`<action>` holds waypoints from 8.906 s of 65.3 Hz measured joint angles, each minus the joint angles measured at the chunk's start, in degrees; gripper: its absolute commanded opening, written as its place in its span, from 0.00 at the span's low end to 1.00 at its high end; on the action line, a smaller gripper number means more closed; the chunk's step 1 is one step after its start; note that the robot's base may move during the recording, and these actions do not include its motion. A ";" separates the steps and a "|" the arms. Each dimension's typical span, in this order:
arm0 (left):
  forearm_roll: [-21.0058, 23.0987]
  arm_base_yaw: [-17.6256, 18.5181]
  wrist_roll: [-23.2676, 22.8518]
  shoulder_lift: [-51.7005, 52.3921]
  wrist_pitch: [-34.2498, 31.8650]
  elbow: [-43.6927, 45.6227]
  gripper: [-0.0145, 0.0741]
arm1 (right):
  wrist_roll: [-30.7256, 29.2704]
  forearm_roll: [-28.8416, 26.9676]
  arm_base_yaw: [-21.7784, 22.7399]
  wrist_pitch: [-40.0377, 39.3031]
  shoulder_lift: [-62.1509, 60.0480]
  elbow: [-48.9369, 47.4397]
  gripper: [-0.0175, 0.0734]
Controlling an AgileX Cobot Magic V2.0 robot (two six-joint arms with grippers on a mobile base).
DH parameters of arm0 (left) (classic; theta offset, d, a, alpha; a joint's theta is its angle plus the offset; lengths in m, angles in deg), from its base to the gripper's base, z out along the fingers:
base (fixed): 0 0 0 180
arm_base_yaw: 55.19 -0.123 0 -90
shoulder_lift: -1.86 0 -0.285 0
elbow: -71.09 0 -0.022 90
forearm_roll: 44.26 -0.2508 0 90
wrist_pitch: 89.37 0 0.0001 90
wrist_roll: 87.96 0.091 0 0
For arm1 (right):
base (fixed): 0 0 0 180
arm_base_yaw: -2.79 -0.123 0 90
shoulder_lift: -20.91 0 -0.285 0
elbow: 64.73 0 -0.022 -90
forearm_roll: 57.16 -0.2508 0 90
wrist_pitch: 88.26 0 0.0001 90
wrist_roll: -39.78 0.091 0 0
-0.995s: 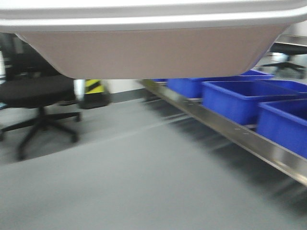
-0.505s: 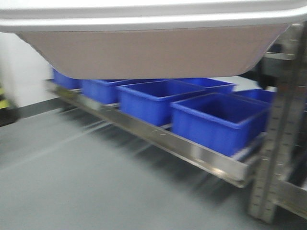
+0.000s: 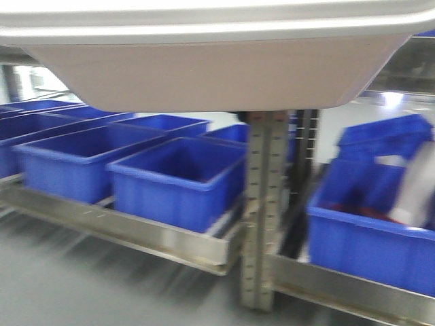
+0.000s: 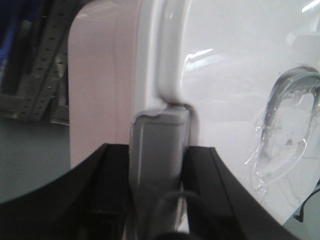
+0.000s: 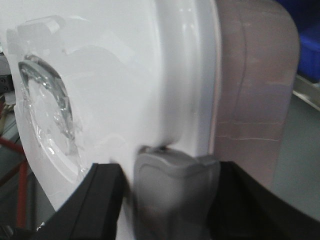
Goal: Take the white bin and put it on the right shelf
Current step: 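Carry the bin with both grippers while turning toward the blue-crate shelf, then hold the bin with both grippers above the shelf of blue crates, then lower the white bin onto the upper roller shelf with both grippers, then open both grippers and release the bin's grey end handles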
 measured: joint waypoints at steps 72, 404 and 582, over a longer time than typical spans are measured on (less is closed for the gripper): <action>0.00 0.00 0.00 0.00 0.00 0.00 0.31 | 0.00 0.00 0.00 0.00 0.00 0.00 0.59; 17.12 5.36 4.04 -34.48 -8.15 33.85 0.45 | -5.41 -24.06 0.12 -13.24 28.77 -26.28 0.71; -8.94 11.62 -7.05 -21.75 -49.87 20.00 0.03 | -5.16 -0.92 -0.88 -57.01 5.51 -0.48 0.27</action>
